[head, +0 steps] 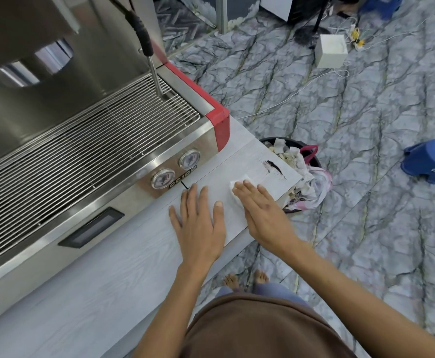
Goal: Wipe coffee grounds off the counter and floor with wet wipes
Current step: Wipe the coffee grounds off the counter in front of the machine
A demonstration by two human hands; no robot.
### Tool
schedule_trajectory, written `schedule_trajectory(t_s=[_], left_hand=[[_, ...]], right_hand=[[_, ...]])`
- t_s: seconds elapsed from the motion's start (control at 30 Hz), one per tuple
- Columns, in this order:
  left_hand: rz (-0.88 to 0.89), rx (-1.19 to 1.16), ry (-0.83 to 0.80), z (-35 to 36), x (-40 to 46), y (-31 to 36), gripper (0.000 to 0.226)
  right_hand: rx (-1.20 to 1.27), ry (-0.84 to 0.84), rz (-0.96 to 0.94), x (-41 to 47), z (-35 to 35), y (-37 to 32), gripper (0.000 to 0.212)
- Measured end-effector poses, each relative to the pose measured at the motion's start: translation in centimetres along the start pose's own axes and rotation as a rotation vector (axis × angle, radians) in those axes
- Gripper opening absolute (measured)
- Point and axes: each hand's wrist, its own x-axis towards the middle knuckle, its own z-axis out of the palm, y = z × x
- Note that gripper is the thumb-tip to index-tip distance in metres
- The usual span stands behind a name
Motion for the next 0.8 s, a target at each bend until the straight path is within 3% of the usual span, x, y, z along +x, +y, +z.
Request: schedule_trajectory(t_s=[0.23,0.8], left_hand=[[0.024,-0.005,0.013,0.1,0.7,0.1,0.066],[0.051,0.197,0.037,3.1,4.3,3.9,0.062]], right_hand=[[-0.088,-0.046,-0.005,1.1,1.0,-0.5,0.048],[-0.126,-0.095,0.020,3.9,-2.1,5.9,0.049]])
